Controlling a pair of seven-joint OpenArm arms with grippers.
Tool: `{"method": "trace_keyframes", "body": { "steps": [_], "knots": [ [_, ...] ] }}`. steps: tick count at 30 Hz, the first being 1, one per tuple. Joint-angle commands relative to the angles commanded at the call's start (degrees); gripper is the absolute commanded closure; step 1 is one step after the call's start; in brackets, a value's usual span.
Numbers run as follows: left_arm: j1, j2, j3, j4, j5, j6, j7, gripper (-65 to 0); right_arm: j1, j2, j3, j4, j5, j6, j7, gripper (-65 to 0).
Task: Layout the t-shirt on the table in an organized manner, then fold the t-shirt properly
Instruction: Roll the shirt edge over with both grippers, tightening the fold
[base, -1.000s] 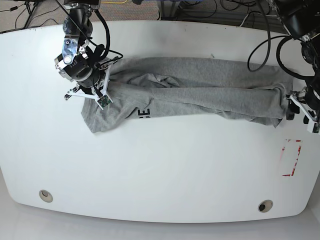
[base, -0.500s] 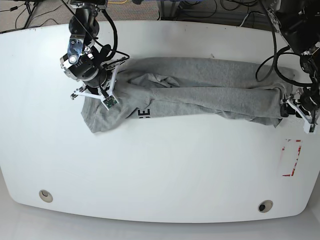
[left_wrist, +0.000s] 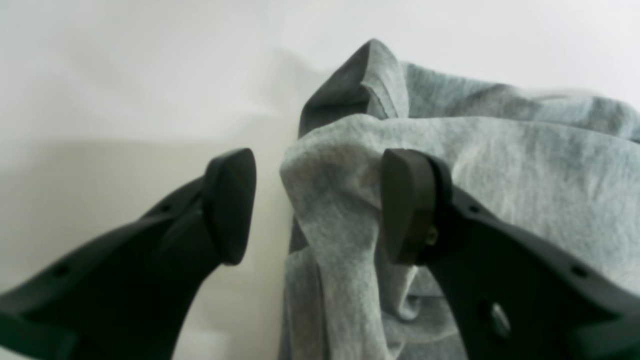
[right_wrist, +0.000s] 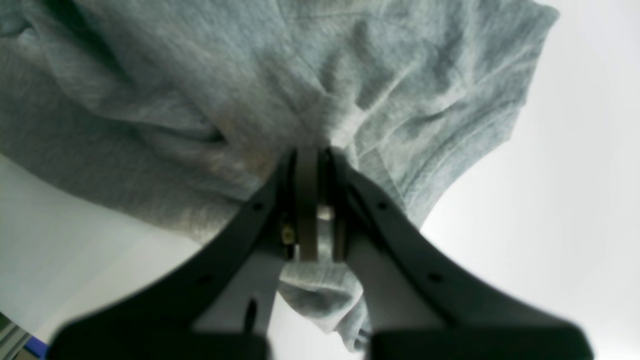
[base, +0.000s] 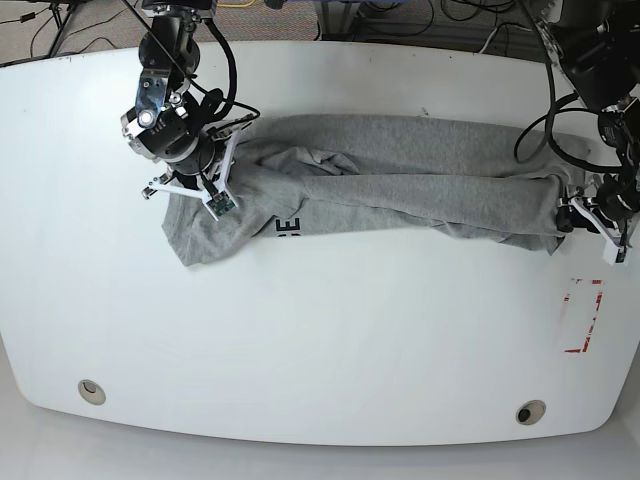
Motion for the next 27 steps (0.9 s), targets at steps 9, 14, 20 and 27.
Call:
{"method": "trace_keyframes", "body": {
  "steps": [9, 14, 20, 27],
  "knots": [
    [-1.32, 0.0, 1.32, -1.93, 0.0, 0.0, 0.0, -10.6, 0.0, 0.0, 0.0, 0.0, 0.0, 0.0, 0.0, -4.0],
    [-1.23, 0.0, 1.32, -1.41, 0.0, 0.0, 0.09, -3.6, 0.0, -0.09, 0.0, 0.0, 0.0, 0.0, 0.0, -4.0],
    [-0.79, -0.18, 1.14, 5.01, 0.0, 0.0, 0.35, -3.5, 0.09, -0.09, 0.0, 0.0, 0.0, 0.0, 0.0, -4.0],
    [1.05, -0.26, 1.05, 11.34, 0.0, 0.0, 4.13, -3.6, 0.18, -0.09, 0.0, 0.0, 0.0, 0.0, 0.0, -4.0]
  ]
}}
